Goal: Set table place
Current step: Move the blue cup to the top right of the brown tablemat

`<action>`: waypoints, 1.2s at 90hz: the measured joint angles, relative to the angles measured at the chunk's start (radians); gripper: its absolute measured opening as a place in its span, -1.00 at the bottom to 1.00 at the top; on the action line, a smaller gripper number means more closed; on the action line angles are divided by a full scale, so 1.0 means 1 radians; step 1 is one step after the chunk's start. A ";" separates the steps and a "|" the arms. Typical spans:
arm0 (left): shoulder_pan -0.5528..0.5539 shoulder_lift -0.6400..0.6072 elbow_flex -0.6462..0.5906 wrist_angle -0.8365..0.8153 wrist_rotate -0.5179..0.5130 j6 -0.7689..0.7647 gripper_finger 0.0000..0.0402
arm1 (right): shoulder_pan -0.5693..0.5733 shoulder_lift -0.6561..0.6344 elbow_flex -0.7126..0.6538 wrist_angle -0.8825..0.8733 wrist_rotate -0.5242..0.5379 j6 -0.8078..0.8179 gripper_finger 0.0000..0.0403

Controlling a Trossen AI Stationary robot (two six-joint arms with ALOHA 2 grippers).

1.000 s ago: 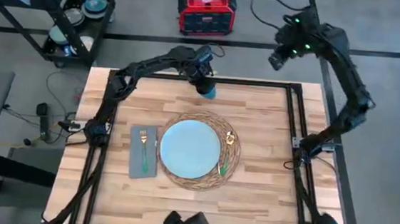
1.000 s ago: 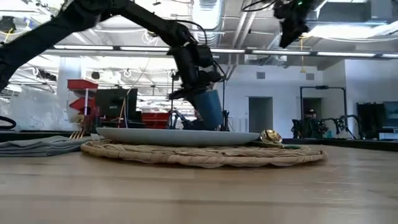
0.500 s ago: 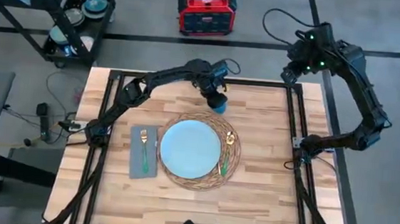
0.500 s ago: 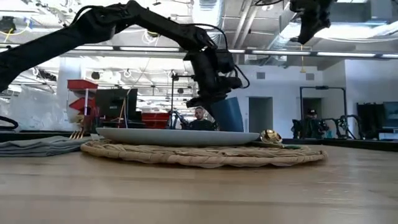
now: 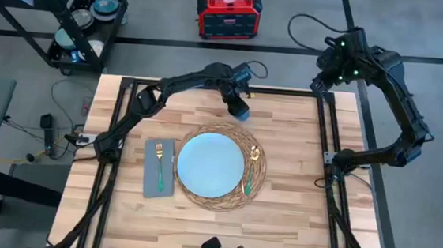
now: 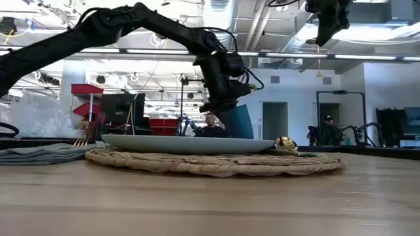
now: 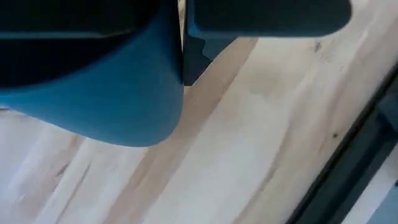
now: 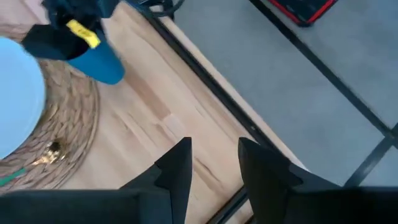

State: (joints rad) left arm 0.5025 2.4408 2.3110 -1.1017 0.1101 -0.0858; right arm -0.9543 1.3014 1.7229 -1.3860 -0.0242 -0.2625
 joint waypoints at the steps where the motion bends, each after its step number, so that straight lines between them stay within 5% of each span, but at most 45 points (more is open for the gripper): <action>1: 0.000 0.001 -0.001 -0.008 0.000 0.003 -1.00 | 0.000 0.000 0.000 0.001 0.000 0.000 -0.42; 108: -0.040 -0.001 0.044 -0.014 0.050 0.023 -1.00 | -0.001 0.001 0.000 -0.002 -0.002 -0.005 -0.42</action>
State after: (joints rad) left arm 0.4622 2.4397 2.3554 -1.1160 0.1597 -0.0631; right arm -0.9550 1.3029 1.7229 -1.3880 -0.0257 -0.2674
